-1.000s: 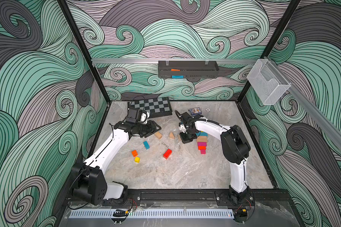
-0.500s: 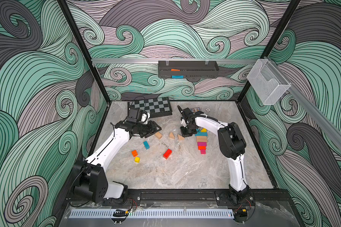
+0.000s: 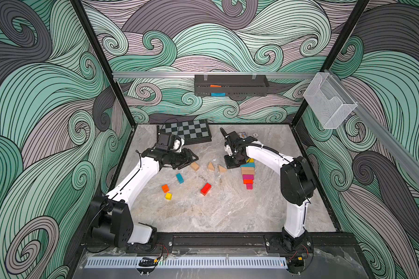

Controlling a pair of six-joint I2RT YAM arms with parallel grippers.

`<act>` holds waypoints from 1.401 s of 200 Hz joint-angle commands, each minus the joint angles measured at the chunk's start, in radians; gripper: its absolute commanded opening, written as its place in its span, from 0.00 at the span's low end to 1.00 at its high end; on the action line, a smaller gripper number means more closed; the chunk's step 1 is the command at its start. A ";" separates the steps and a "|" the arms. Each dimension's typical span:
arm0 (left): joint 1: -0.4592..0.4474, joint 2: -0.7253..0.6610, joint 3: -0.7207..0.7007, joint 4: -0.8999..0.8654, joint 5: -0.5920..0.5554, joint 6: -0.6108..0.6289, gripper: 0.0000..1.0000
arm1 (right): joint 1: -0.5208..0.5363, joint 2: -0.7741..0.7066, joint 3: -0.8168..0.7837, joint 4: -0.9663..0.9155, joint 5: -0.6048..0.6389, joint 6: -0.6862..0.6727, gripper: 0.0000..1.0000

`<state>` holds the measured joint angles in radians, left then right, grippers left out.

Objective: Assemble a carrot with building blocks
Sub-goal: Assemble the building block at the center of the board.

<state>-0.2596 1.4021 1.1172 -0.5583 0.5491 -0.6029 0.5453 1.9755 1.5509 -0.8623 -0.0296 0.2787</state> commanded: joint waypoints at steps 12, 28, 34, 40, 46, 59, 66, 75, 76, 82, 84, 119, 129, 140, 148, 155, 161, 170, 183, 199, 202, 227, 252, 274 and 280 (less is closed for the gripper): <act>0.010 0.008 0.041 0.006 0.022 0.027 0.55 | 0.021 0.063 0.003 -0.018 -0.099 0.030 0.00; 0.013 0.006 0.039 0.000 0.025 0.031 0.54 | 0.029 0.070 0.006 -0.016 -0.099 0.035 0.00; 0.013 0.006 0.039 -0.001 0.025 0.032 0.55 | 0.029 0.076 0.006 -0.015 -0.101 0.038 0.00; 0.013 0.005 0.039 -0.003 0.024 0.034 0.55 | 0.030 0.086 0.009 -0.014 -0.100 0.043 0.00; 0.015 0.003 0.038 -0.005 0.025 0.035 0.55 | 0.029 0.095 0.011 -0.009 -0.095 0.046 0.00; 0.018 -0.003 0.034 -0.003 0.024 0.035 0.55 | 0.029 0.114 0.022 -0.001 -0.078 0.053 0.00; 0.022 -0.006 0.032 -0.003 0.025 0.034 0.55 | 0.029 0.122 0.029 0.004 -0.064 0.057 0.00; 0.024 -0.008 0.030 -0.005 0.025 0.036 0.55 | 0.030 0.133 0.040 0.010 -0.041 0.059 0.00; 0.025 -0.008 0.029 -0.005 0.025 0.036 0.55 | 0.030 0.135 0.042 0.010 -0.039 0.060 0.00; 0.025 -0.010 0.027 -0.006 0.025 0.036 0.55 | 0.029 0.142 0.051 0.011 -0.026 0.060 0.00; 0.025 -0.011 0.027 -0.005 0.025 0.036 0.55 | 0.029 0.145 0.054 0.011 -0.020 0.060 0.00; 0.030 -0.020 0.029 -0.020 0.032 0.047 0.55 | 0.025 0.173 0.088 0.027 0.045 0.066 0.00; 0.031 -0.027 0.024 -0.022 0.029 0.049 0.55 | 0.021 0.176 0.095 0.031 0.055 0.067 0.00; 0.035 -0.035 0.013 -0.019 0.027 0.046 0.55 | 0.018 0.182 0.104 0.033 0.063 0.067 0.00; 0.037 -0.041 0.006 -0.019 0.028 0.044 0.55 | 0.016 0.188 0.111 0.033 0.072 0.067 0.00; 0.037 -0.042 0.002 -0.018 0.028 0.043 0.55 | 0.014 0.192 0.116 0.034 0.077 0.068 0.00; 0.037 -0.044 0.000 -0.020 0.029 0.044 0.55 | 0.012 0.195 0.120 0.036 0.076 0.069 0.00; 0.040 -0.048 -0.003 -0.021 0.027 0.045 0.55 | 0.010 0.201 0.127 0.040 0.077 0.067 0.00; 0.043 -0.053 -0.005 -0.024 0.029 0.045 0.55 | 0.009 0.211 0.140 0.040 0.079 0.063 0.00; 0.045 -0.055 -0.005 -0.028 0.029 0.046 0.55 | 0.010 0.226 0.160 0.040 0.083 0.056 0.00; 0.047 -0.054 -0.006 -0.029 0.029 0.047 0.55 | 0.009 0.229 0.163 0.040 0.082 0.054 0.00; 0.051 -0.051 -0.008 -0.031 0.034 0.051 0.55 | 0.008 0.243 0.187 0.045 0.094 0.048 0.00; 0.055 -0.046 -0.008 -0.026 0.039 0.050 0.55 | 0.003 0.245 0.200 0.047 0.114 0.045 0.00; 0.056 -0.041 -0.010 -0.021 0.046 0.047 0.55 | -0.003 0.240 0.206 0.048 0.120 0.037 0.00; 0.056 -0.040 -0.010 -0.019 0.047 0.048 0.55 | -0.005 0.236 0.206 0.048 0.121 0.036 0.00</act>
<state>-0.2115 1.3701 1.1099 -0.5724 0.5694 -0.5751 0.5529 2.2181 1.7271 -0.8162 0.0654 0.3202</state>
